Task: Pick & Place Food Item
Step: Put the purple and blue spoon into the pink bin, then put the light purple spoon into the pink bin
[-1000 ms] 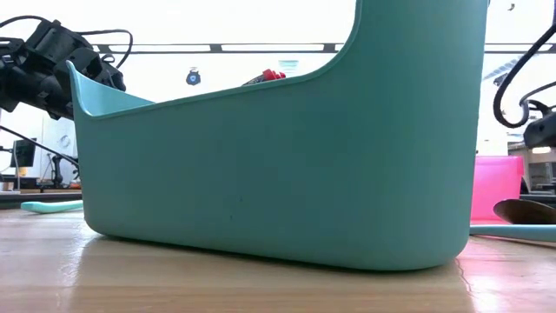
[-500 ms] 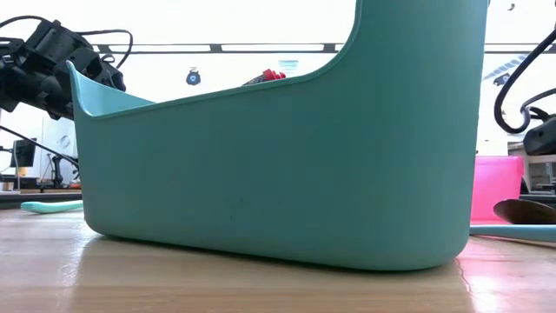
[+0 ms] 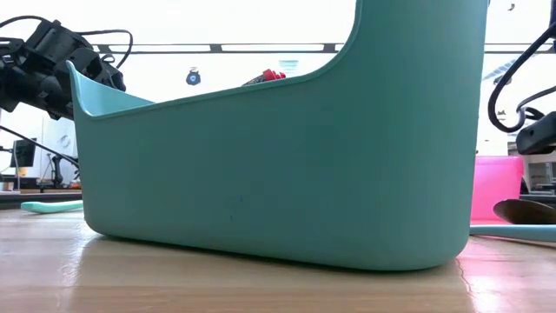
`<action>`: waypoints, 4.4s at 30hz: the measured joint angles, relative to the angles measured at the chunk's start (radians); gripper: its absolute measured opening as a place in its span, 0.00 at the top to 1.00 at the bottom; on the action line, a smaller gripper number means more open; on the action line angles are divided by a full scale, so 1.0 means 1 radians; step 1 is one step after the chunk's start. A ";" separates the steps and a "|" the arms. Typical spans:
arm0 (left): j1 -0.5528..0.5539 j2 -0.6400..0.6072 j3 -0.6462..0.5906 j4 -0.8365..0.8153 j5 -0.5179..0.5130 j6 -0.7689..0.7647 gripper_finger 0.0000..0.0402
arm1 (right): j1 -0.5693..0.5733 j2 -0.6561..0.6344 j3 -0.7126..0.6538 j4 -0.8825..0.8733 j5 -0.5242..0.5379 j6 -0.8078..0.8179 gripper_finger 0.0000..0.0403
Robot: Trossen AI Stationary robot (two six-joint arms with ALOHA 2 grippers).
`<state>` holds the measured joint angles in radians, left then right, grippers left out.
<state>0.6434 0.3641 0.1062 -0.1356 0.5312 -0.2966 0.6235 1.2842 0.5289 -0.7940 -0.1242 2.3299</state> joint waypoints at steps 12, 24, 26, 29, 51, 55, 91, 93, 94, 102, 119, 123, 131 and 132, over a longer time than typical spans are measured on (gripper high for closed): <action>0.000 0.000 0.000 0.000 0.000 0.000 0.22 | 0.000 0.000 -0.001 -0.008 0.002 -0.005 0.95; 0.000 0.000 0.000 0.000 0.000 0.000 0.22 | 0.001 0.001 0.035 -0.019 0.007 -0.010 0.95; 0.000 0.000 0.000 0.000 0.000 0.000 0.22 | 0.001 0.001 0.048 -0.020 0.008 -0.010 0.95; 0.000 0.000 0.000 0.000 0.000 0.000 0.22 | 0.001 0.001 0.072 -0.023 0.010 -0.010 0.95; 0.000 0.000 0.000 0.000 0.000 0.000 0.22 | -0.033 -0.183 0.410 -0.429 0.460 -0.143 0.95; 0.000 0.000 0.000 0.000 0.000 0.000 0.22 | -0.094 -0.220 0.413 -0.429 0.532 -0.240 0.95; 0.000 0.000 0.000 0.000 0.000 0.000 0.22 | -0.762 0.135 0.402 -0.164 0.174 -1.046 0.95; 0.000 0.000 0.000 0.000 0.000 0.000 0.22 | -0.765 0.160 0.402 -0.163 0.173 -1.047 0.95; 0.000 0.000 0.000 0.000 0.000 0.000 0.22 | -0.766 0.172 0.402 -0.161 0.172 -1.048 0.95; 0.000 0.000 0.000 0.000 0.000 0.000 0.22 | -0.769 0.255 0.399 -0.105 0.164 -1.063 0.95; 0.000 0.000 0.000 0.000 0.000 0.000 0.22 | -0.771 0.276 0.398 -0.089 0.158 -1.078 0.79; 0.000 0.000 0.000 0.000 0.000 0.000 0.22 | -0.771 0.276 0.398 -0.092 0.164 -1.093 0.70; 0.000 0.000 0.000 0.000 0.000 0.000 0.22 | -0.772 0.274 0.398 -0.108 0.179 -1.116 0.61; 0.000 0.000 0.000 0.000 0.000 0.000 0.22 | -0.772 0.269 0.397 -0.110 0.179 -1.119 0.61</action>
<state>0.6437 0.3637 0.1062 -0.1356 0.5312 -0.2966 -0.1490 1.5536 0.9264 -0.9042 0.0544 1.2111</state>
